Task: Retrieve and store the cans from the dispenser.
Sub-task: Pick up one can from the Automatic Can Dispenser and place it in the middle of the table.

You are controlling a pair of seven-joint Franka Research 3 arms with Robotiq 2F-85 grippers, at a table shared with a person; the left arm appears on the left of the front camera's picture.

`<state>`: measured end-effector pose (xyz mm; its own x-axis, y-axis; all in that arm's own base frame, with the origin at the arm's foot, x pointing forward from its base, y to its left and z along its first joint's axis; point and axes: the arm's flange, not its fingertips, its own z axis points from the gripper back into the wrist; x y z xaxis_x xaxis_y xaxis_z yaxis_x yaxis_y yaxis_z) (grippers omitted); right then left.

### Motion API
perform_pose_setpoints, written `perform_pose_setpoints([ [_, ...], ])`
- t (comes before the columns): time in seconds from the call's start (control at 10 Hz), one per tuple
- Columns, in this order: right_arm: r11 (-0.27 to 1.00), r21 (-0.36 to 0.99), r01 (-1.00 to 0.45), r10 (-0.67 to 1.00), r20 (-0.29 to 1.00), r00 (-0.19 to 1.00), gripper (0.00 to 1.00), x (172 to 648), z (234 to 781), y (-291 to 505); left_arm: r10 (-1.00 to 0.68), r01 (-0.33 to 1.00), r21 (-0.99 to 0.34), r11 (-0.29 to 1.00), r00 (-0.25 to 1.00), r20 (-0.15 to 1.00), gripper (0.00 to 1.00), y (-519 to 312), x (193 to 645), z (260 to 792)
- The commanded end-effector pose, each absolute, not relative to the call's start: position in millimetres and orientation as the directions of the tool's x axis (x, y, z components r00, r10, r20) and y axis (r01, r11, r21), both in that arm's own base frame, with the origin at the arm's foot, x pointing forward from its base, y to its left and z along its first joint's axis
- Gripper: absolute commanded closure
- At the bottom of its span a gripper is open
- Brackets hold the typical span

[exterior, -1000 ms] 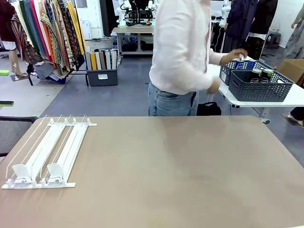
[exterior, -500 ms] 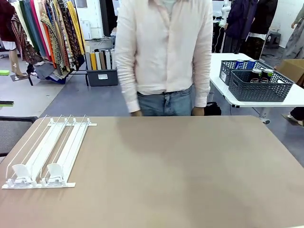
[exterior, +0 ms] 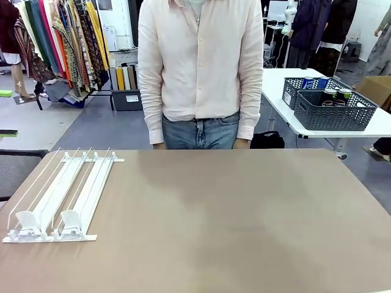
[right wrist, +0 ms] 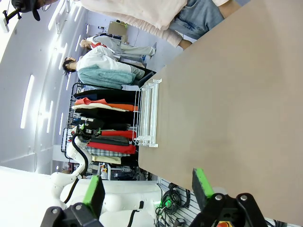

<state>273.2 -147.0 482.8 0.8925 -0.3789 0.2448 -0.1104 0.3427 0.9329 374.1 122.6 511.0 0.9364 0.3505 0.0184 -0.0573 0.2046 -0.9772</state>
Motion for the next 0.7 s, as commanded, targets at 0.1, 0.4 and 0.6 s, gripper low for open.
perform_pose_setpoints([
  [0.1,0.327,0.934,-0.148,-0.383,0.273,0.882,0.0,276.7,484.4,-145.4,0.344,-0.056,-0.978,0.201,0.939,0.017,0.0,123.4,372.7,511.2],
  [0.4,0.327,0.934,-0.148,-0.383,0.273,0.882,0.0,276.7,484.4,-145.4,0.344,-0.056,-0.978,0.201,0.939,0.017,0.0,123.4,372.7,511.2],
  [0.6,0.327,0.934,-0.148,-0.383,0.273,0.882,0.0,276.7,484.4,-145.4,0.344,-0.056,-0.978,0.201,0.939,0.017,0.0,123.4,372.7,511.2],
])
